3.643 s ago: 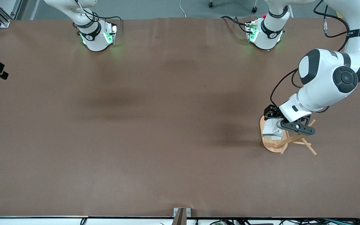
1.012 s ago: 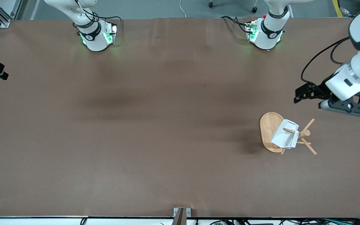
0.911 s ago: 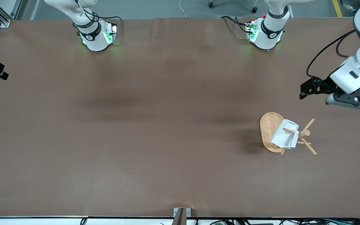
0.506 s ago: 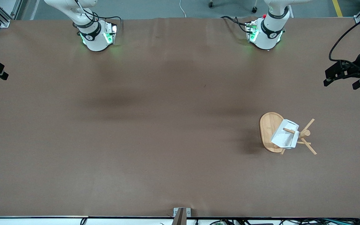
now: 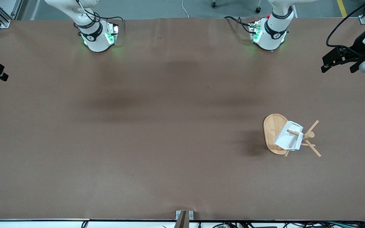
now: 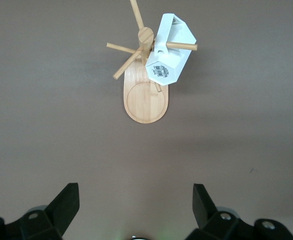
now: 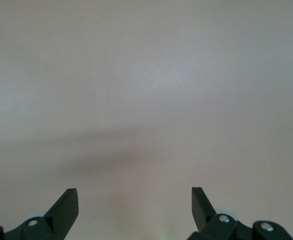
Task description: Hang cup on rack
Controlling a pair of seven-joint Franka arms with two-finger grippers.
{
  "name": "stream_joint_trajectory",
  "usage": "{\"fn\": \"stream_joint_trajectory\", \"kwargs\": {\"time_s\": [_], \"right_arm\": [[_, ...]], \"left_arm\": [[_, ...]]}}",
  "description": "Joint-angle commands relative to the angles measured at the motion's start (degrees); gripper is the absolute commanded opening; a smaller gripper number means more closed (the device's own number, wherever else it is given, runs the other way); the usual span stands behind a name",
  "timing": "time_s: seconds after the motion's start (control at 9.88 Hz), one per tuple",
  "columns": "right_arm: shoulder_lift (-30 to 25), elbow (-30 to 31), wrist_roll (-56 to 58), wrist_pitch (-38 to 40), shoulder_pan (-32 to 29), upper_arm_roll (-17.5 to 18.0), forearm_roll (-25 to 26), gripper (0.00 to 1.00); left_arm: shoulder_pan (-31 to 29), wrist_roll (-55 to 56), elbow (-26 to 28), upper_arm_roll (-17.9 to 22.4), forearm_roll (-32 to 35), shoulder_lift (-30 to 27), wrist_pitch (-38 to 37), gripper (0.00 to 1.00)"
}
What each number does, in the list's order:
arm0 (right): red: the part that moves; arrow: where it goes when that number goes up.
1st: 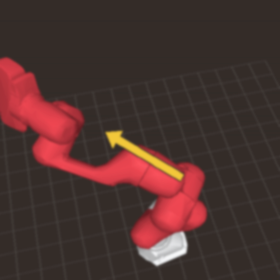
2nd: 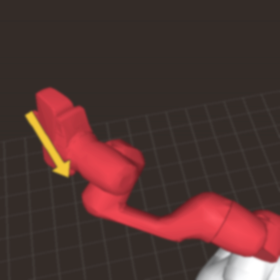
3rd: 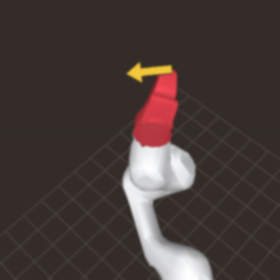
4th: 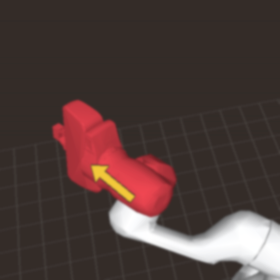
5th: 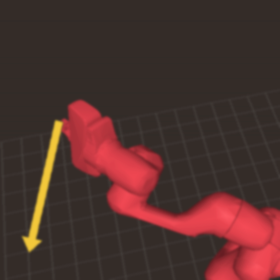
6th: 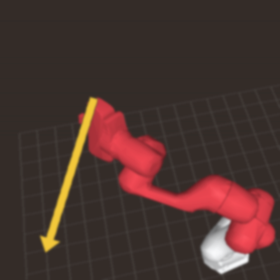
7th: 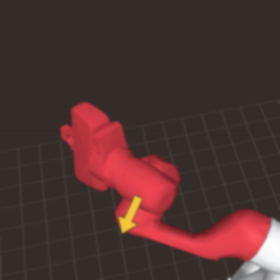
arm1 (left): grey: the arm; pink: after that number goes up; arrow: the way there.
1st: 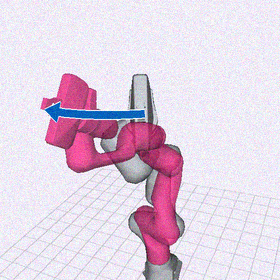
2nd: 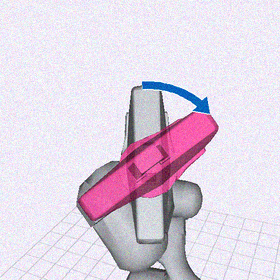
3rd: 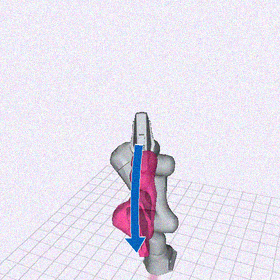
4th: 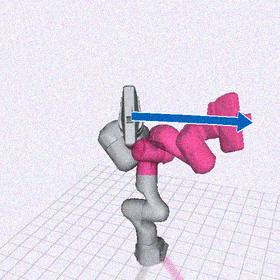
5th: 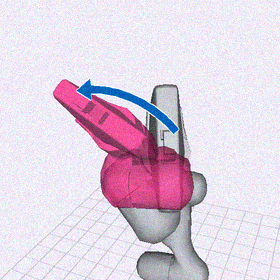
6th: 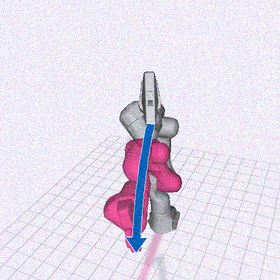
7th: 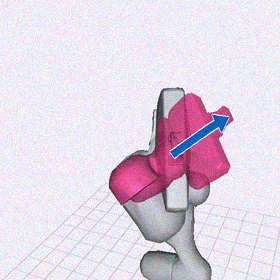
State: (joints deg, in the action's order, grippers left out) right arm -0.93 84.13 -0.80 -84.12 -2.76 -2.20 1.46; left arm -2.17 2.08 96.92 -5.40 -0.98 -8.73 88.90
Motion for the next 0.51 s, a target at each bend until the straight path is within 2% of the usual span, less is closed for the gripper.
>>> {"fn": "stream_joint_trajectory", "kwargs": {"time_s": [0.0,0.4], "right_arm": [[0.3,-0.8,0.3,0.3,-0.2,0.1,0.6,1.00],[0.3,-0.8,0.3,0.4,-0.1,0.1,0.6,1.00]], "left_arm": [[-0.4,-0.3,2.5,-1.1,1.9,-0.7,-0.1,1.00],[-0.2,-0.2,-1.1,-1.1,2.0,2.0,-0.9,1.00]]}}
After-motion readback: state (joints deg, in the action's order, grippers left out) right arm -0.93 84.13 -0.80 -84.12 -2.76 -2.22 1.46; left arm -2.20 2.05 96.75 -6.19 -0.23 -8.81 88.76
